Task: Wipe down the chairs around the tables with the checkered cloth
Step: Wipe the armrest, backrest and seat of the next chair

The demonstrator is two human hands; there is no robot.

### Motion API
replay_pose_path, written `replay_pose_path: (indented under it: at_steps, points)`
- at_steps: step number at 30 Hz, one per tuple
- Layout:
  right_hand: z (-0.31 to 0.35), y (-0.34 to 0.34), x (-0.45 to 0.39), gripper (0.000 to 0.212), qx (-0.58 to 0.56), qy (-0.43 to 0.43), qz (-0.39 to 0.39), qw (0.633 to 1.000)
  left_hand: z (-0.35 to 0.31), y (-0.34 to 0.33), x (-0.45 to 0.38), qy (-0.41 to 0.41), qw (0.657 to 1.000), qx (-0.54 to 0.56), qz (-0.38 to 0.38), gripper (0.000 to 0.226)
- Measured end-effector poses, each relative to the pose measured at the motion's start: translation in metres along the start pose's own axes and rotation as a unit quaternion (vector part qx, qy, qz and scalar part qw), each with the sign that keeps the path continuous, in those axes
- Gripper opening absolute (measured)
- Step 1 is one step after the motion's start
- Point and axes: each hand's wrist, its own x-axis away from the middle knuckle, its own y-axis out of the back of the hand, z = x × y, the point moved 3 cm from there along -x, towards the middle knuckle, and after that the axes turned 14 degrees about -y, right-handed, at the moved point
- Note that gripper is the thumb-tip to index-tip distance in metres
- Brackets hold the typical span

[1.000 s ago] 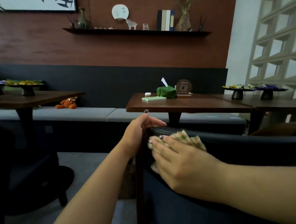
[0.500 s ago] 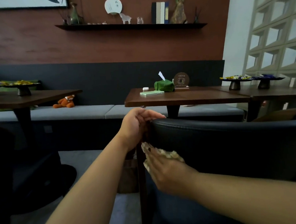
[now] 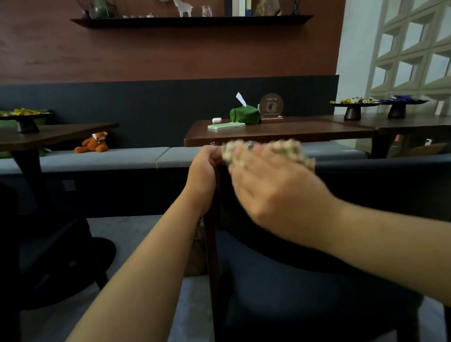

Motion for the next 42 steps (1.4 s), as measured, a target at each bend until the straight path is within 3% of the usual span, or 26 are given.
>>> replay_pose_path:
  at_steps: [4, 9, 12, 15, 21, 25, 28, 34, 38, 42]
  points:
    - [0.005, -0.001, 0.016, 0.031, 0.001, -0.002, -0.028, 1.000, 0.001, -0.001, 0.003, -0.009, 1.000, -0.014, -0.023, 0.044]
    - [0.046, -0.032, 0.098, 0.045, -0.037, 0.103, 0.113, 0.988, -0.005, -0.005, 0.009, -0.037, 0.993, -0.109, -0.022, 0.040]
    - [0.046, -0.036, 0.114, 0.044, -0.033, 0.173, 0.154, 0.972, -0.006, -0.006, 0.009, -0.057, 0.987, -0.144, -0.035, 0.046]
    - [0.032, -0.022, 0.094, 0.037, -0.062, 0.162, 0.119, 0.978, -0.007, -0.009, 0.008, -0.103, 0.972, -0.204, -0.049, 0.040]
    - [-0.035, 0.019, 0.026, 0.031, -0.095, -0.019, -0.009, 0.995, -0.011, -0.015, 0.009, -0.153, 0.947, -0.281, -0.035, 0.050]
    - [-0.008, 0.004, 0.062, 0.029, -0.052, 0.032, -0.031, 0.998, -0.015, -0.017, 0.011, -0.143, 0.947, -0.287, -0.032, 0.034]
    - [0.015, -0.019, 0.109, 0.029, -0.055, 0.103, 0.004, 0.993, -0.018, -0.019, 0.013, -0.123, 0.940, -0.319, -0.013, 0.035]
    - [0.023, -0.024, 0.140, 0.029, -0.071, 0.164, 0.078, 0.981, -0.033, -0.025, 0.010, -0.083, 0.926, -0.368, 0.032, 0.037]
    - [-0.016, 0.006, 0.100, 0.029, -0.188, 0.071, -0.007, 0.980, -0.042, -0.029, -0.002, -0.041, 0.903, -0.424, 0.055, 0.037]
    - [-0.041, 0.022, 0.072, 0.026, -0.147, 0.010, -0.083, 0.986, -0.052, -0.055, -0.009, -0.052, 0.861, -0.486, 0.138, 0.039]
